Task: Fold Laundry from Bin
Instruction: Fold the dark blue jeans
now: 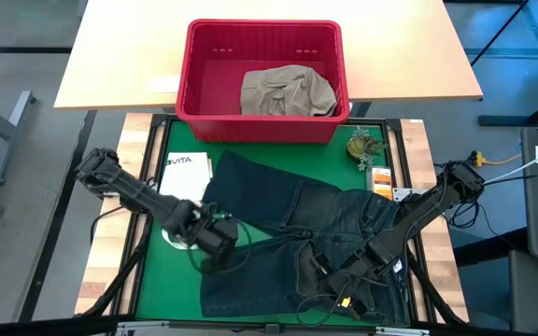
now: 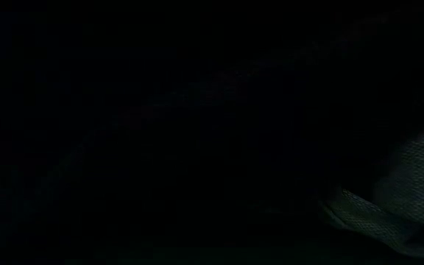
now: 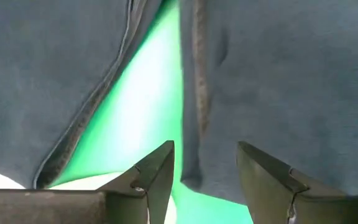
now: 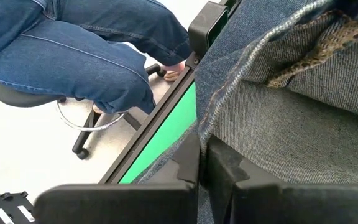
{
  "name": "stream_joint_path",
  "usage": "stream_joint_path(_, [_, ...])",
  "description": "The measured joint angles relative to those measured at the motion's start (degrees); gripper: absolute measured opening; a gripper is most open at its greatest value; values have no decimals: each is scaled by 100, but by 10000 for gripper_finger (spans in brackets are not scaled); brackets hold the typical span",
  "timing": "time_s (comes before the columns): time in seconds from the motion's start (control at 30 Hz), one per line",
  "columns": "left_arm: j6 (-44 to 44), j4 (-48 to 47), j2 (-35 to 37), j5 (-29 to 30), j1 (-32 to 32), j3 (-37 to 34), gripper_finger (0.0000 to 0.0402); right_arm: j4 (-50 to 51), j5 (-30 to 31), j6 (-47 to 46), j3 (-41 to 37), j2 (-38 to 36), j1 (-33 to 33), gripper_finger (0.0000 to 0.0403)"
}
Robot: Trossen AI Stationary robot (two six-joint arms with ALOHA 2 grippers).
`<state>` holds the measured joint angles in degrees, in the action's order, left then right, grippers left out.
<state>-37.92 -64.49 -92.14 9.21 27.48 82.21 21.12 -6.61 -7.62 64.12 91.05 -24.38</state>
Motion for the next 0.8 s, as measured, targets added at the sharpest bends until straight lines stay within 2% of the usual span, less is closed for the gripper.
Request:
stream_joint_path(0.23, [493,1215,14,-1438,-570,-1403,165,0,2,0,0,0,0,17])
stream_joint_path(0.37, [499,1904,13,-1973,-855,-2092,165,2,2,0,0,0,0,17])
stream_joint_path(0.5, [545,2458,13,-2621,-1057,-2409,165,3,4,0,0,0,0,17])
stream_joint_path(0.8, [517,3053,13,-3532,-1254,-2910,165,7,5,0,0,0,0,17])
